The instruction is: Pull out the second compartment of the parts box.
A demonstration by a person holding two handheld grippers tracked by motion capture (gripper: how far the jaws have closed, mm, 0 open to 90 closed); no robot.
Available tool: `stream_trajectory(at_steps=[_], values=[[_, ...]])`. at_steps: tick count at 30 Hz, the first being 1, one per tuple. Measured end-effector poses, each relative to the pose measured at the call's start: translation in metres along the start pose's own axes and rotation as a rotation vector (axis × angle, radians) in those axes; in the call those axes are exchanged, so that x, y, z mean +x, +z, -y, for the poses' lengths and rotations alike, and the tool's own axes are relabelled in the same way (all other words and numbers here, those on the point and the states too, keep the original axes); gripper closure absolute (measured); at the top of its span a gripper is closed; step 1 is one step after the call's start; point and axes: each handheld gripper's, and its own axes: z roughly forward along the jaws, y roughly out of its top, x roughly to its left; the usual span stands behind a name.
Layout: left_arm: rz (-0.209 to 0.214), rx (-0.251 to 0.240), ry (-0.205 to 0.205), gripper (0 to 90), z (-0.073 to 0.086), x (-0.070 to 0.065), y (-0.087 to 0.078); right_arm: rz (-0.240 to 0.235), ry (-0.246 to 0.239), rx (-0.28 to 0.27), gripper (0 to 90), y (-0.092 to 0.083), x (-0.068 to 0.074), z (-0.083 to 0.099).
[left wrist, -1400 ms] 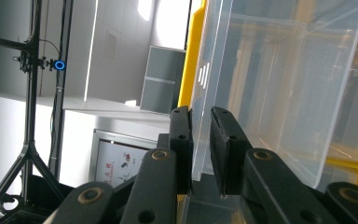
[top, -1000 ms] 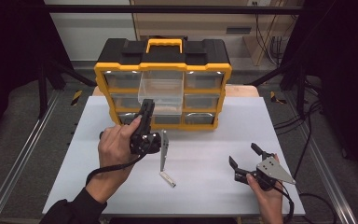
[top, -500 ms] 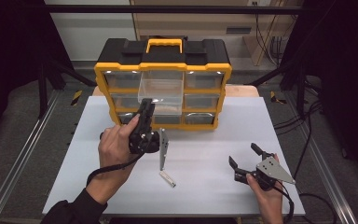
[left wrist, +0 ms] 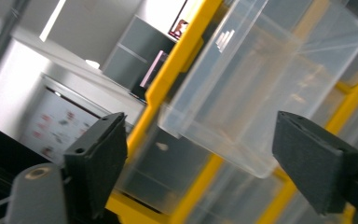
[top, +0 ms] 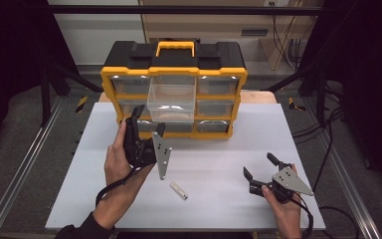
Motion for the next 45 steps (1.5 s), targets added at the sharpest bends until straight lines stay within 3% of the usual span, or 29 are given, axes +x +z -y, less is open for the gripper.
stream_trajectory(at_steps=[14,23,26,31,34,36,39,41,45], values=[[0.112,0.054,-0.235,13.2,0.049,-0.018,0.002,0.021,-0.023,0.027,6.0,0.004,0.008,-0.002],[0.157,0.074,-0.299,10.3,0.080,-0.027,0.004,0.104,-0.015,0.041,8.0,0.006,0.011,-0.005],[0.180,0.092,-0.315,8.4,0.089,-0.027,0.006,0.110,-0.021,0.051,8.6,0.007,0.013,-0.005],[0.192,0.092,-0.382,7.5,0.107,-0.022,0.007,0.118,-0.020,0.067,8.1,0.007,0.016,-0.009],[0.201,0.093,-0.455,7.5,0.124,-0.020,0.008,0.123,-0.021,0.112,6.8,0.008,0.018,-0.011],[0.232,0.088,-0.545,7.5,0.138,-0.018,0.009,0.109,-0.020,0.135,6.8,0.009,0.019,-0.013],[0.243,0.081,-0.668,7.5,0.156,-0.014,0.010,0.092,-0.004,0.143,6.8,0.009,0.021,-0.015],[0.245,0.072,-0.695,7.5,0.164,-0.012,0.008,0.072,-0.005,0.175,7.9,0.010,0.024,-0.017],[0.250,0.049,-0.703,7.3,0.171,-0.010,0.004,0.014,0.023,0.277,6.8,0.017,0.027,-0.023]])
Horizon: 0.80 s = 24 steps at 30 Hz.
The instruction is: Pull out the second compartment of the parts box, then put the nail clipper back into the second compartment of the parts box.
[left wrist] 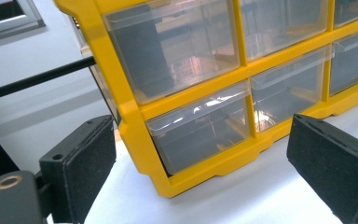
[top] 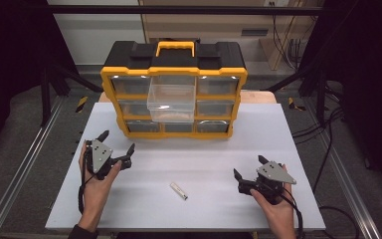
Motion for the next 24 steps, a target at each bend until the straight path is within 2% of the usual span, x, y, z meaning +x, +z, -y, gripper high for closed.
stream_trajectory(at_steps=[6,8,11,15,18,24], values=[[0.032,-0.008,-0.014,6.5,0.011,-0.003,-0.006,-0.044,-0.002,0.106,7.2,0.008,0.010,-0.011],[0.035,-0.012,-0.033,6.4,0.015,-0.004,-0.009,-0.090,-0.014,0.132,7.3,0.011,0.014,-0.017],[0.035,-0.003,-0.036,6.0,0.022,-0.005,-0.015,-0.151,-0.046,0.182,7.2,0.016,0.024,-0.026],[0.019,-0.019,-0.096,5.6,0.026,0.002,-0.020,-0.168,-0.107,0.256,8.7,0.025,0.039,-0.036],[0.035,-0.029,-0.139,5.1,0.028,0.004,-0.019,-0.190,-0.132,0.287,8.2,0.031,0.049,-0.041],[0.046,-0.024,-0.122,4.7,0.029,0.002,-0.017,-0.240,-0.148,0.341,9.5,0.040,0.063,-0.049]])
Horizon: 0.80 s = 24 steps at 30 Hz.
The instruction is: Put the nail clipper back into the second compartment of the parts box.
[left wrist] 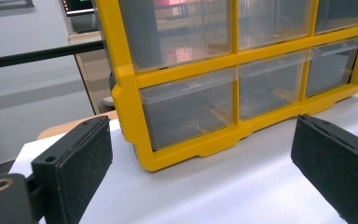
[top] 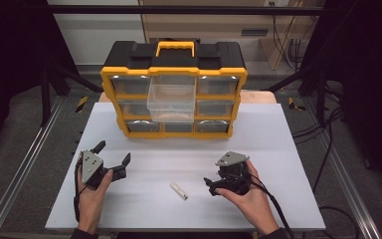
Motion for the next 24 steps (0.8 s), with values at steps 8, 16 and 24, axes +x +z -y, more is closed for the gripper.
stream_trajectory(at_steps=[8,16,24], values=[[0.001,-0.009,-0.027,4.7,0.001,0.001,0.001,-0.084,-0.016,0.060,14.3,0.009,0.018,-0.013],[0.003,-0.009,-0.034,4.6,0.001,0.001,0.001,-0.134,-0.048,0.079,22.9,0.023,0.040,-0.016],[-0.002,-0.008,-0.053,4.8,0.003,0.004,0.001,-0.180,-0.063,0.066,34.8,0.033,0.059,-0.018]])
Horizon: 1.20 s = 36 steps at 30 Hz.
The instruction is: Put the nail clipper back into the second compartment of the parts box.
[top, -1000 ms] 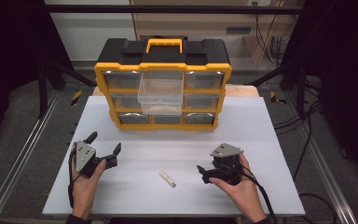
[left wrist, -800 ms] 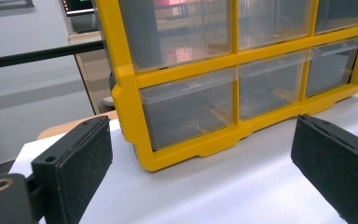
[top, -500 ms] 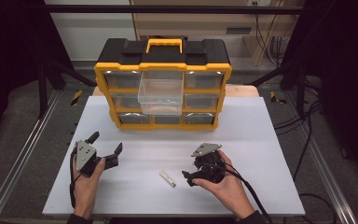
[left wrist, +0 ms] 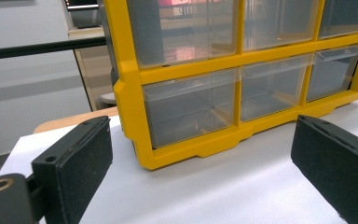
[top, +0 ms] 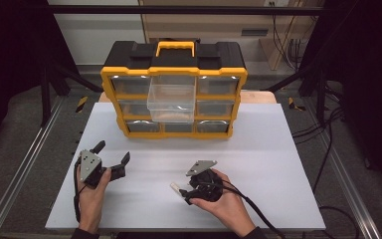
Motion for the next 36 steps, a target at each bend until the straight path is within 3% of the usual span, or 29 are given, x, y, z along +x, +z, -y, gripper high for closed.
stream_trajectory(at_steps=[7,12,20,36], values=[[0.001,-0.004,-0.006,4.8,0.000,0.001,-0.001,-0.028,-0.001,-0.003,46.2,0.009,0.008,-0.001],[0.010,0.002,-0.006,5.1,0.000,0.000,0.000,-0.042,0.002,0.036,50.9,0.018,0.010,-0.001],[0.012,-0.001,-0.008,5.1,0.001,-0.001,0.001,-0.065,0.048,0.064,62.8,0.028,0.008,0.000],[0.020,0.005,-0.008,5.3,0.001,-0.001,0.002,-0.038,0.062,0.120,73.3,0.036,0.011,0.007]])
